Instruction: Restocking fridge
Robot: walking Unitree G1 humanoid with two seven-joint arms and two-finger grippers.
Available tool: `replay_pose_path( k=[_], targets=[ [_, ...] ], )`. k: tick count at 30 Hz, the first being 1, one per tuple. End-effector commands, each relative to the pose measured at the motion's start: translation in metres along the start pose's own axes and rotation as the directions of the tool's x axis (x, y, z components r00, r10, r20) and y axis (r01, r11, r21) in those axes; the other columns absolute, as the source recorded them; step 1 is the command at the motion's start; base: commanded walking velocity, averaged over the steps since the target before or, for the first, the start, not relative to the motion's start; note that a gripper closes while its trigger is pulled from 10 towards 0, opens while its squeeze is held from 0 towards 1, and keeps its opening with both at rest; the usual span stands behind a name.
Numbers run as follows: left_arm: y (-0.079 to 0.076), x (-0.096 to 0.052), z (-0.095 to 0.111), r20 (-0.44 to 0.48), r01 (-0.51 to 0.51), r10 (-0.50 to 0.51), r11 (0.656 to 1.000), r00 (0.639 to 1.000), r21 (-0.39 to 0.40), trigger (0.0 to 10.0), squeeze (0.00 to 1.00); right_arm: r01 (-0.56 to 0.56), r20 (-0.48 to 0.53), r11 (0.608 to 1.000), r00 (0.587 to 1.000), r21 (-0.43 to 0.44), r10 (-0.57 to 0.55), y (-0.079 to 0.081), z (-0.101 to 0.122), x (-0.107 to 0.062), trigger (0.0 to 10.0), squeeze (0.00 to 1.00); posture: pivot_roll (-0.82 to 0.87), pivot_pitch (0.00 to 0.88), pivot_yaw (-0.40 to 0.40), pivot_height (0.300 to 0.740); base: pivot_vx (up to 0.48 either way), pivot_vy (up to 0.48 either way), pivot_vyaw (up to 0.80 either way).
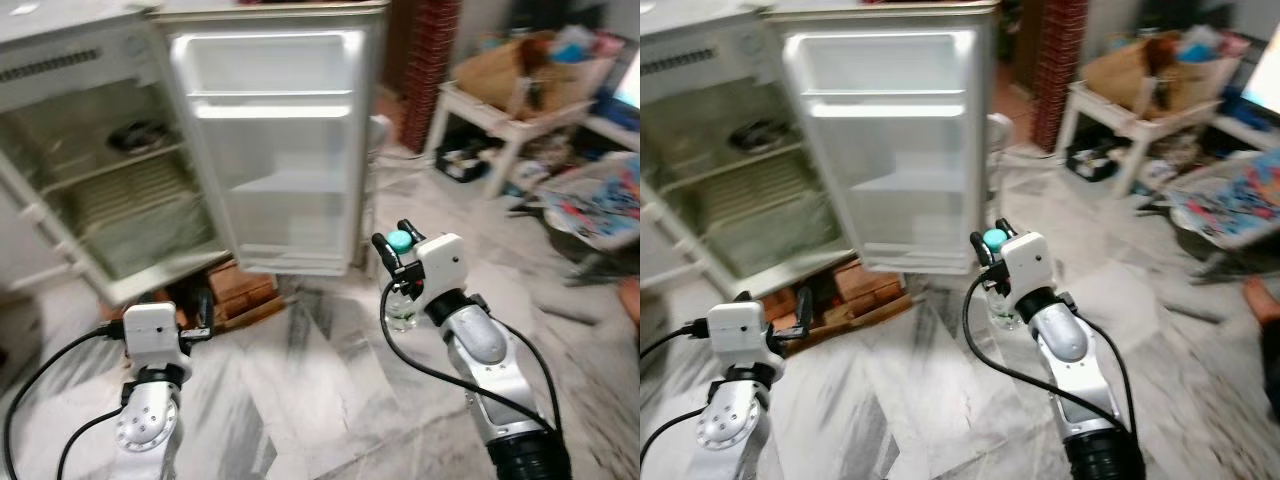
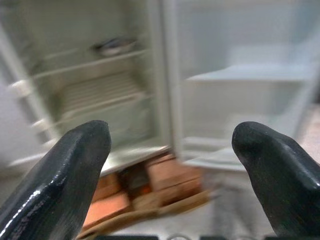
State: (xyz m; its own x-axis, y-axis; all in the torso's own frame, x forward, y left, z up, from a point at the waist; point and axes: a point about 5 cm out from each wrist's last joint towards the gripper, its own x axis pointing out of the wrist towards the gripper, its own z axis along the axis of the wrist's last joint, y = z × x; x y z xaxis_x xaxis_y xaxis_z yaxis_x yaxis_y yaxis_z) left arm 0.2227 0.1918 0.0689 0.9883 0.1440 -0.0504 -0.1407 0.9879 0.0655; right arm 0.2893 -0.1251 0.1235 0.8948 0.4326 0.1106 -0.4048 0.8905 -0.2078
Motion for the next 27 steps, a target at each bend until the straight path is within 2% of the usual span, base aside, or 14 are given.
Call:
replay_pose_path(
  k=[1, 4, 21, 27],
  targets=[
    [0.0018, 0.0016, 0.002, 0.008, -0.004, 0.004, 1.0, 1.0, 0.001, 10.0, 0.0, -0.029, 0.04, 1.0, 0.999, -0.006, 0.029, 0.0043, 0.0079, 0.0041, 10.0, 0.0, -0.03, 0.043, 0.035, 0.74, 0.356, 0.0, 0.78],
    [0.0017, 0.0016, 0.0019, 0.007, -0.003, 0.003, 1.0, 1.0, 0.0, 10.0, 0.0, -0.033, 0.039, 0.999, 0.999, -0.004, 0.033, 0.0046, 0.0077, 0.004, 10.0, 0.0, -0.03, 0.043, 0.035, 0.74, 0.356, 0.0, 0.61],
    [0.0005, 0.0028, 0.0029, 0.009, 0.007, -0.007, 1.0, 1.0, -0.001, 10.0, 0.0, -0.05, 0.033, 0.999, 0.998, -0.014, 0.051, 0.0038, 0.006, 0.0057, 10.0, 0.0, -0.03, 0.047, 0.036, 0.74, 0.35, 0.0, 0.0],
    [0.0007, 0.0028, 0.0024, 0.004, 0.009, -0.009, 1.0, 1.0, -0.001, 10.0, 0.0, -0.057, 0.03, 0.998, 0.998, -0.014, 0.057, 0.0048, 0.0047, 0.0054, 10.0, 0.0, -0.03, 0.049, 0.038, 0.74, 0.287, 0.355, 0.0]
  ],
)
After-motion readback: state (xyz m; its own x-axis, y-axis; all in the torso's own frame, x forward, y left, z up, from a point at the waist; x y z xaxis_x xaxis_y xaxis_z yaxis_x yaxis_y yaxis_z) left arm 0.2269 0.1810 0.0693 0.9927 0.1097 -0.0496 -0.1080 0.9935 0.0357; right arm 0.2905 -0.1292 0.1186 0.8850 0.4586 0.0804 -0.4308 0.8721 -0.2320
